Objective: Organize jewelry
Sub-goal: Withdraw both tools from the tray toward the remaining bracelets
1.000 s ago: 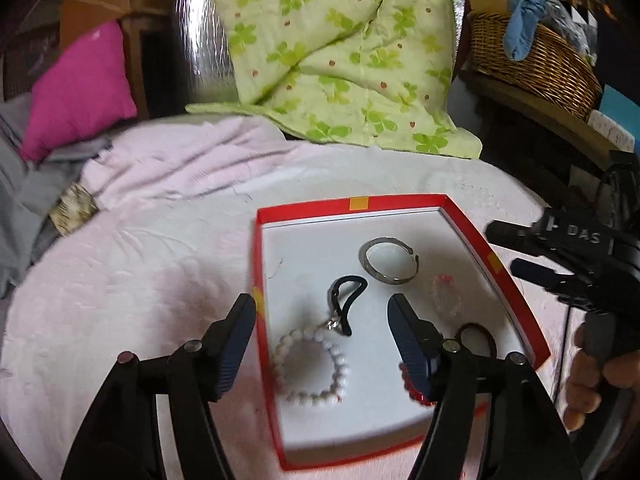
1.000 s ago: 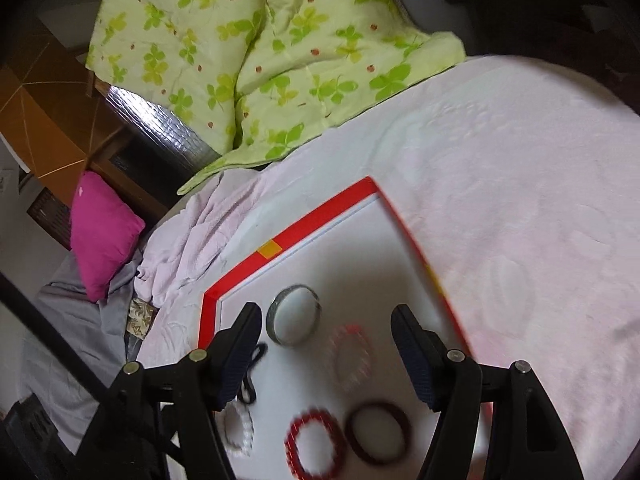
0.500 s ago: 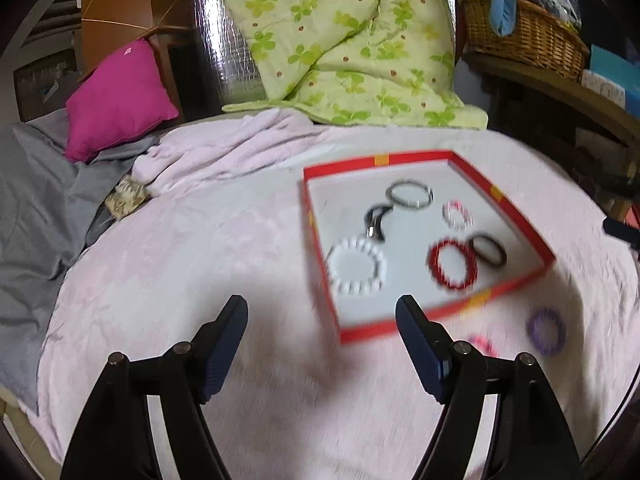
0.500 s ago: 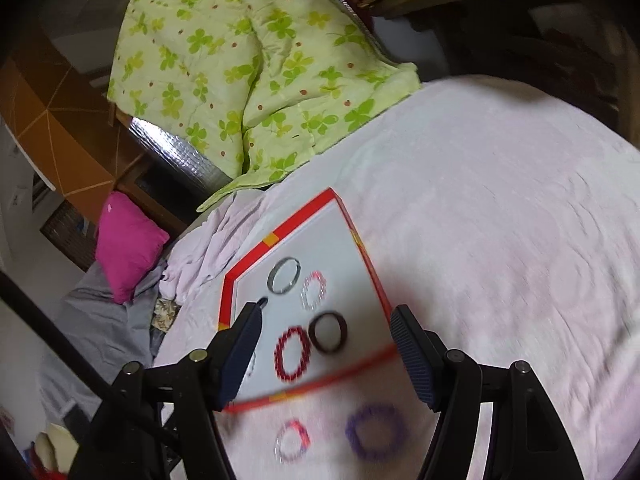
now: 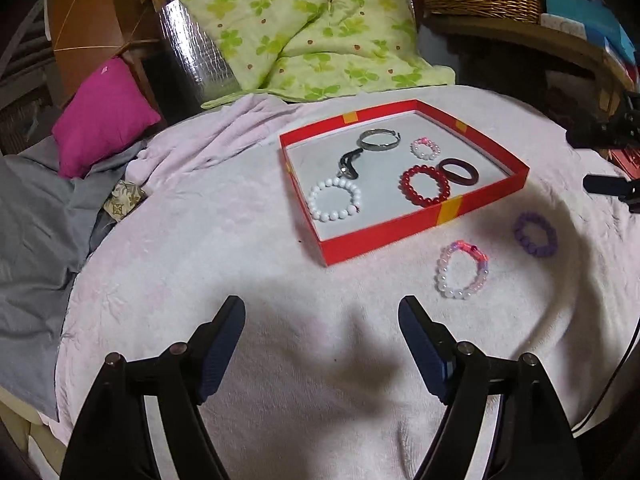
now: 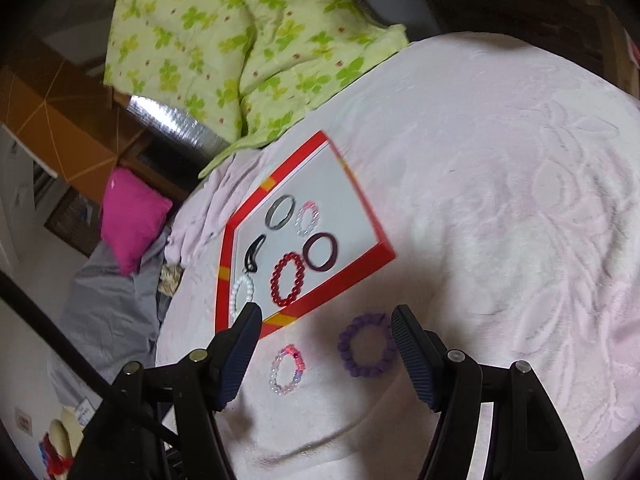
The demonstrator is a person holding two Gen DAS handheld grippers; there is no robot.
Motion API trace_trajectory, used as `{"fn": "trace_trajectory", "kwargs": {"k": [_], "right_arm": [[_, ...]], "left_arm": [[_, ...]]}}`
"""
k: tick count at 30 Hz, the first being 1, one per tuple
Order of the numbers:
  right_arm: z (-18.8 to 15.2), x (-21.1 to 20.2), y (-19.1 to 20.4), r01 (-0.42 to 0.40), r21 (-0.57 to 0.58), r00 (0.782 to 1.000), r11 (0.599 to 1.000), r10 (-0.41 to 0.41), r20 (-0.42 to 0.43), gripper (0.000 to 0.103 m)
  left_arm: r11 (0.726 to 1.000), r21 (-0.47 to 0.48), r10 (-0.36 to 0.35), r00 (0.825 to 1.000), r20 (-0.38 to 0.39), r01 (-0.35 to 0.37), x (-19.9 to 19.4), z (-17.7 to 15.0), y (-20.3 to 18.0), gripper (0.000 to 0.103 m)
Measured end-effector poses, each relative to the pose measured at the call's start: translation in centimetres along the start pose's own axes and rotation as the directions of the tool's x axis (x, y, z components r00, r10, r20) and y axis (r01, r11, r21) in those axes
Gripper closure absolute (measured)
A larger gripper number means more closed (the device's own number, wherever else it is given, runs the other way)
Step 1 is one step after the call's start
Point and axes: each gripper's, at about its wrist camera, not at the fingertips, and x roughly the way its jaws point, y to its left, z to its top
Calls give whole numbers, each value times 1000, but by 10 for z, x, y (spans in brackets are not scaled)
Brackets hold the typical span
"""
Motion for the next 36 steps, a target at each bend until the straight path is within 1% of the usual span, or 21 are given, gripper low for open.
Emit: {"fn": "trace_trajectory", "kwargs": {"k": [4,7,12,17,29,36], "right_arm": [[-5,15,11,20,-39,999,999,-22,-44,32],[-9,22,16,33,-65,997,997,-37,-66,32],[-11,29,17,47,-91,994,995,-55,-91,32],[-13,33,16,50,-105,993,993,-61,-105,32],[-12,34,5,52,-89,991,995,-62,-116,32],[-11,37,1,64,-79,989,995,-74,-131,32]], "left_arm": [[999,-30,-38,999,1,38,0,5,4,23],[999,-26,-45,999,2,45,1,8,1,23],[998,-19,-57,998,-23,57,7,11,-5,23],[998,-7,-58,998,-26,57,8,11,-12,23],[999,24,-41,998,-54,43,17,10,-21,23],[998,39,-43,995,-85,47,25,8,-26,23]]}}
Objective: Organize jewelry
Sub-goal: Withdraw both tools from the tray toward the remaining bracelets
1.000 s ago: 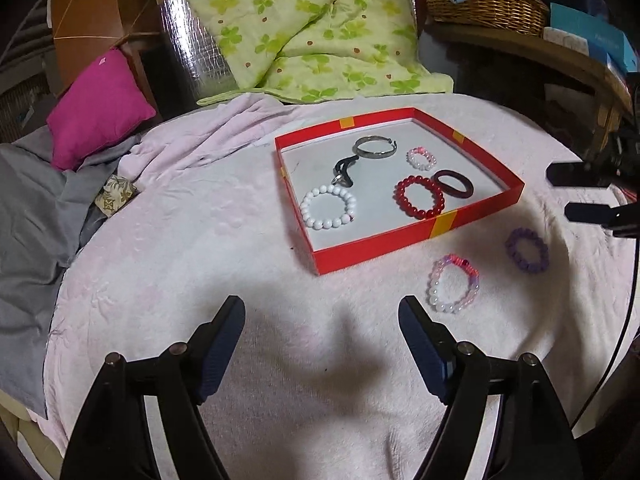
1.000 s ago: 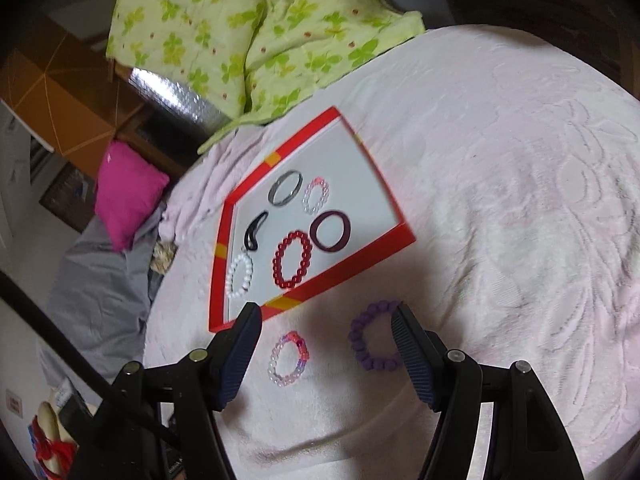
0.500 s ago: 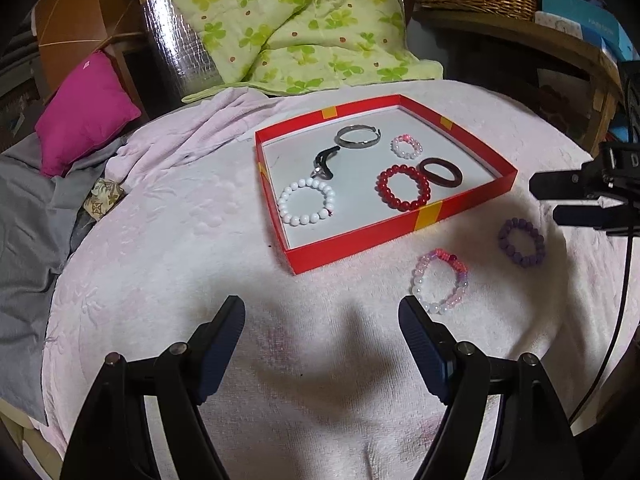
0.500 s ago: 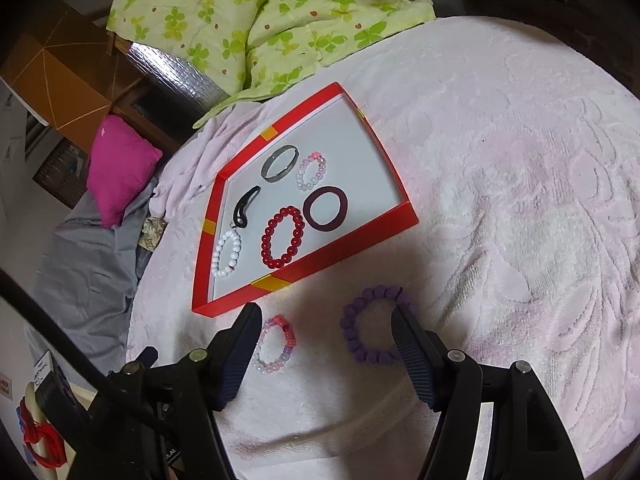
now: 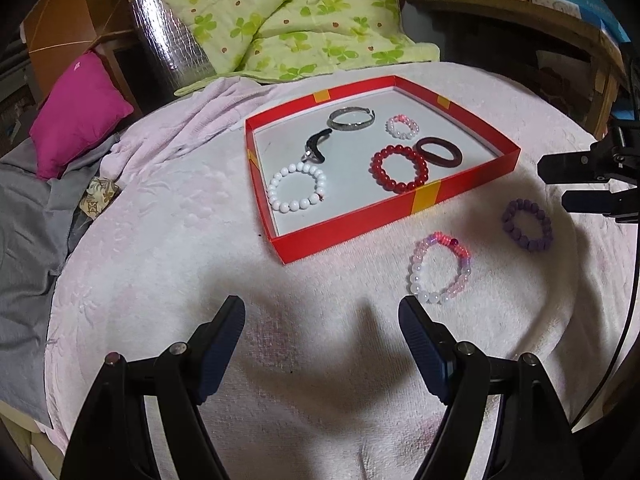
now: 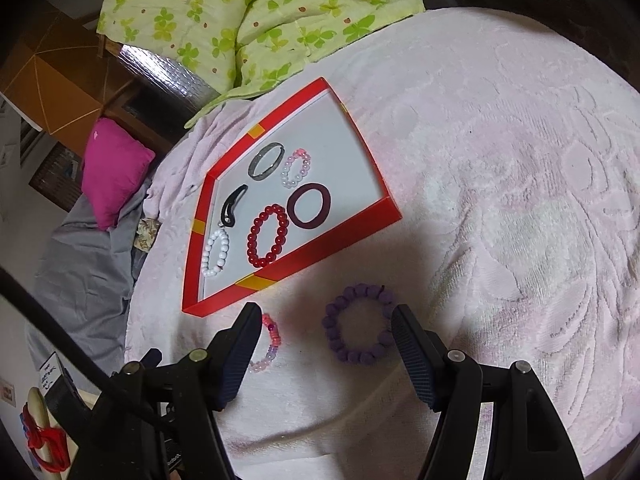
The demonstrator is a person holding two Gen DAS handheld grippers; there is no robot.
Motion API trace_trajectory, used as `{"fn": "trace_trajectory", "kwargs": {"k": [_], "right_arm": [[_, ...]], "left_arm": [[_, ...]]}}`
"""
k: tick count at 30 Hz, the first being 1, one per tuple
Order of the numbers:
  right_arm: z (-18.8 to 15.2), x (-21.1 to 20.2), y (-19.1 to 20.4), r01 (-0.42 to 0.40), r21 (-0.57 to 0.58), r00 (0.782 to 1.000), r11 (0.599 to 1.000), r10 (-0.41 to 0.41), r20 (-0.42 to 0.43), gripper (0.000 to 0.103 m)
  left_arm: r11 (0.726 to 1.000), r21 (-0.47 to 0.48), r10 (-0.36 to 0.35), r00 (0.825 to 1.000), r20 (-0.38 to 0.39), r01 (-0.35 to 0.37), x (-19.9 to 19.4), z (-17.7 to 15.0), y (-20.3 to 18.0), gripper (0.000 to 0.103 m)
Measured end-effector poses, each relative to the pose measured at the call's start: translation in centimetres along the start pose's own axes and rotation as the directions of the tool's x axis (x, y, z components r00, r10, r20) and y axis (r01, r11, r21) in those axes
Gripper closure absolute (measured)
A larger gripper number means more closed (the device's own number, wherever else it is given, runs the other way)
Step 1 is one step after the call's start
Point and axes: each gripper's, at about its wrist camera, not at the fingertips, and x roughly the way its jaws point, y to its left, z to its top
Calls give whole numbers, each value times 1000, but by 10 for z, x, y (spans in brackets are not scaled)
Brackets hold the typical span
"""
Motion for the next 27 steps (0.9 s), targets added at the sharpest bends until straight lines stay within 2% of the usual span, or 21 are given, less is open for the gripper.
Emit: {"fn": "trace_trajectory", "kwargs": {"k": [10,15,20,21,23,26,27], "right_arm": [[-1,-1,-2,5,-8,1000,1000,-5,3,32],[0,-1,-7,9,4,1000,1000,-9,-5,32],[-1,3,-8,8,-2,1000,1000,-8,-14,33],[-2,5,-8,10,-6,1000,1000,-11,-17,35],[-2,10,-8,21,-9,999,1000,-21,-25,49],[-2,22,-11,64,-23,997,998,-65,-45,60],[-2,24,-12,85,-27,995,996,-86,-50,61]], "left_arm": [[998,-20,-57,997,-55,56,12,-3,-3,23],[992,-33,-125,990,-61,123,14,-4,-7,23],[992,-20,-124,990,-73,123,18,-3,-17,23],[992,-20,-122,989,-79,121,19,-3,-19,23],[993,-21,-121,989,-87,119,23,-1,-21,23],[992,-34,-127,987,-94,124,26,2,-24,23],[991,-40,-131,987,-96,127,28,3,-25,23]]}}
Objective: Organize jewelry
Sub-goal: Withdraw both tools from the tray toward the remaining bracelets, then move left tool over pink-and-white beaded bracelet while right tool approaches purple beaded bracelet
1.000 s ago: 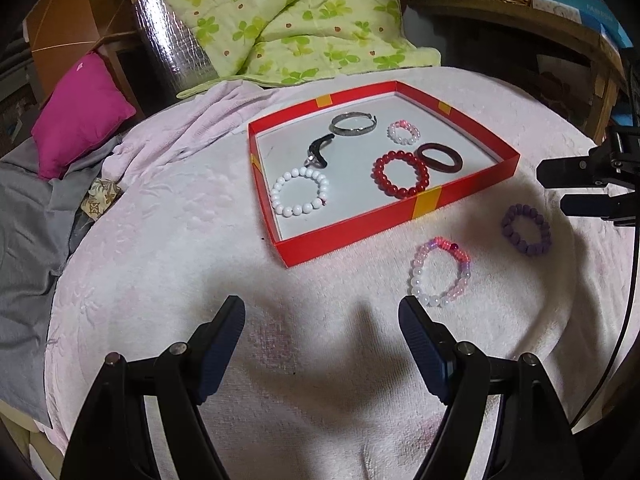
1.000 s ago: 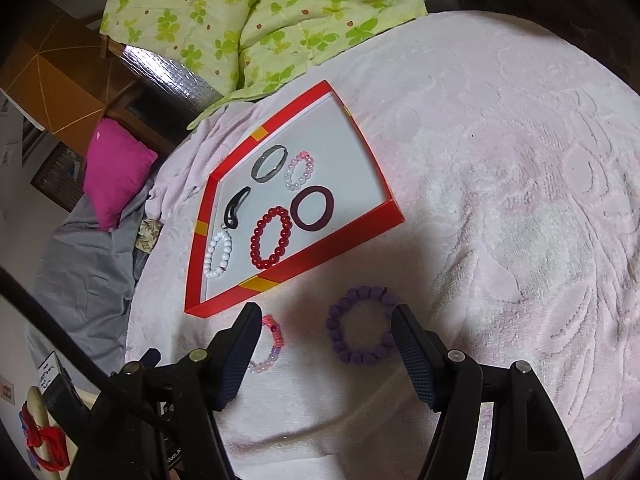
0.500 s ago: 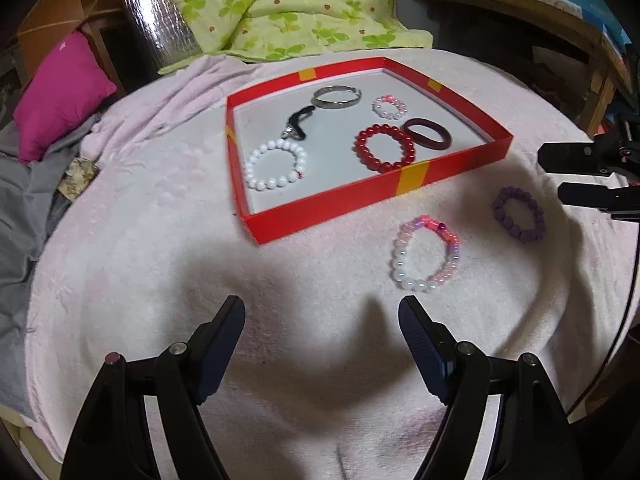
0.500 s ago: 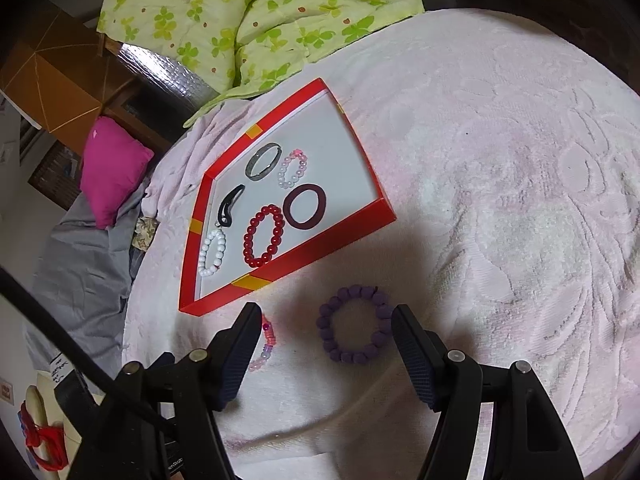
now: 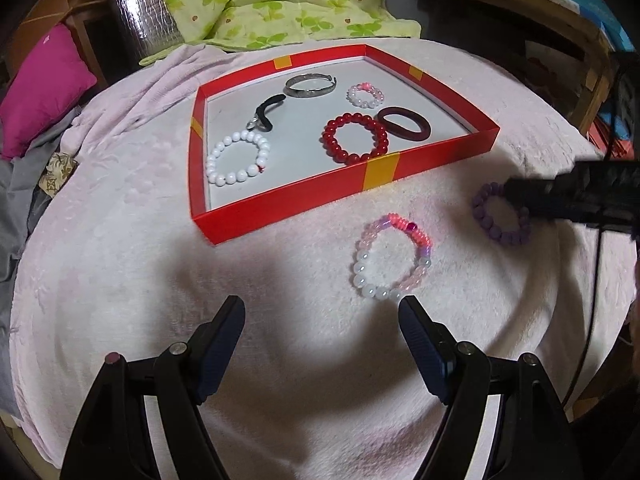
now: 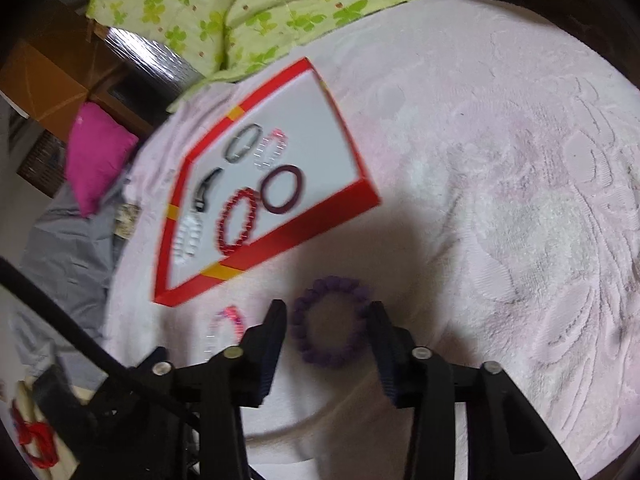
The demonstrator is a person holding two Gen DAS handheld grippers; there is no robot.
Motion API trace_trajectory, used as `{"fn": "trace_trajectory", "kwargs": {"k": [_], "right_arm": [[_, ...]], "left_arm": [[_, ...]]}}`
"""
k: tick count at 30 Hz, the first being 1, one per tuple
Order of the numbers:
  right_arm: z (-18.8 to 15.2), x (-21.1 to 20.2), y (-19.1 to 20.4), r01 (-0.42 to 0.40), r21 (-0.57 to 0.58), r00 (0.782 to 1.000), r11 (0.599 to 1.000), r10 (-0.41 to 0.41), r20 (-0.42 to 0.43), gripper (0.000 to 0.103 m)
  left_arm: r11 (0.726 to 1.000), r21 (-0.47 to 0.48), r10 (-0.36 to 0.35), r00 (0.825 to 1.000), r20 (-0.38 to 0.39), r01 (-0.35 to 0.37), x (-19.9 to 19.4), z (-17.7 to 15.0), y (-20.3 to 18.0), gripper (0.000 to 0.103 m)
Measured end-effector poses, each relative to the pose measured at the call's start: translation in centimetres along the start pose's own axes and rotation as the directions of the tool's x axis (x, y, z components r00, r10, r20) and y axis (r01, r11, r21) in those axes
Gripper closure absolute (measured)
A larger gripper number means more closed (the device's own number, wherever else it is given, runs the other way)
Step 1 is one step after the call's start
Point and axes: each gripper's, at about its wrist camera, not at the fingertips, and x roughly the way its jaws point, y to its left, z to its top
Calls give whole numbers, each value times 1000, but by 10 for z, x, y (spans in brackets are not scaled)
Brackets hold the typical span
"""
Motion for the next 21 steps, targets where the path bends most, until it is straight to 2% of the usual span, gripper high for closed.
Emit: {"fn": "trace_trajectory", "kwargs": {"k": [2,4,10,21], "right_arm": [[1,8,-1,42,-13,999,999,-43,-17,68],[1,8,-1,50,-26,999,998,-50,-6,70],[-1,8,1,71,-47,997,996,-71,-3,70],[-1,9,4,96,-50,995,994,-96,3,70]], "left_arm": [[1000,-18,-12,1000,-6,12,4,3,-1,23],[999,-34,-31,999,-14,30,8,5,-1,23],[994,-72,-87,996,-14,86,15,9,-3,23],[995,-58,-87,996,4,87,19,8,-6,23]]}}
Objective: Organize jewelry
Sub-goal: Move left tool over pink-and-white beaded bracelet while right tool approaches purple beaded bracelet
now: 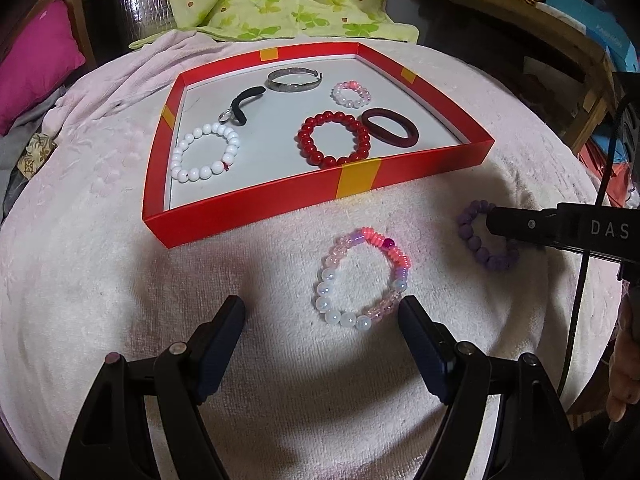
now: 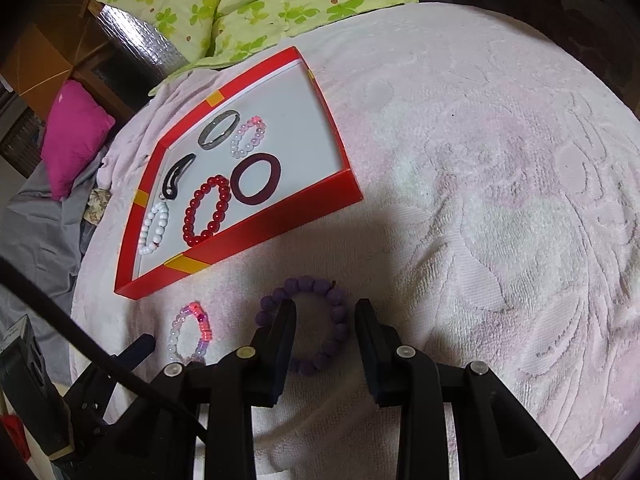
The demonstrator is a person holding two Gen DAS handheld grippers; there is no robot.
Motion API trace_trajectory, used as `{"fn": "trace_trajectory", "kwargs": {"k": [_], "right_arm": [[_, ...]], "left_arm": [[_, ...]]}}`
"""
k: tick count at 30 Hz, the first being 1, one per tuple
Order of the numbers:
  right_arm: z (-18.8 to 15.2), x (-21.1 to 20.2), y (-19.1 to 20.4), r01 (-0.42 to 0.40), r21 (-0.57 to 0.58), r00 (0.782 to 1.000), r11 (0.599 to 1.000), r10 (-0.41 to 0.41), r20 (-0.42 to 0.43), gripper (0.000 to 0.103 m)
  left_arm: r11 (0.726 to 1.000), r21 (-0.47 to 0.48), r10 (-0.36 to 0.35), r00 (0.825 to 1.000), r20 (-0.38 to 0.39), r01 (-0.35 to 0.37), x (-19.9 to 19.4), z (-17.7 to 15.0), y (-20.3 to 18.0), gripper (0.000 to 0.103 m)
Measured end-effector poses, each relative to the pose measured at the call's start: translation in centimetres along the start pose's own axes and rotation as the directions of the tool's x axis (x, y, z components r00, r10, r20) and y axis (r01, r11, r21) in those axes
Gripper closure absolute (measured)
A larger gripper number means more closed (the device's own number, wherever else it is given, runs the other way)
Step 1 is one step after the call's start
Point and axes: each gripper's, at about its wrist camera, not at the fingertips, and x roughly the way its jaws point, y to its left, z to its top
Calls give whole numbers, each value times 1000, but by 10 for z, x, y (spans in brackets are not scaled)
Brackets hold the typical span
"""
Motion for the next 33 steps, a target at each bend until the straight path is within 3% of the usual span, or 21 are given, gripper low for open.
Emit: {"fn": "trace_trajectory", "kwargs": {"k": [11,22,33], "right_arm": [[0,2,6,28,-10,1000,1000,-28,10,70],[-2,2,14,27,-24,1000,999,-27,16,67],[-4,4,21,21,-23,1000,1000,-21,13,67]], "left_arm": [[1000,2,-3,1000,8,3,-6,-2,2,33],[1000,-17,27,999,21,-27,-9,-2,12,61],[999,-8,39,999,21,-39,-11,-4,19,76]]}}
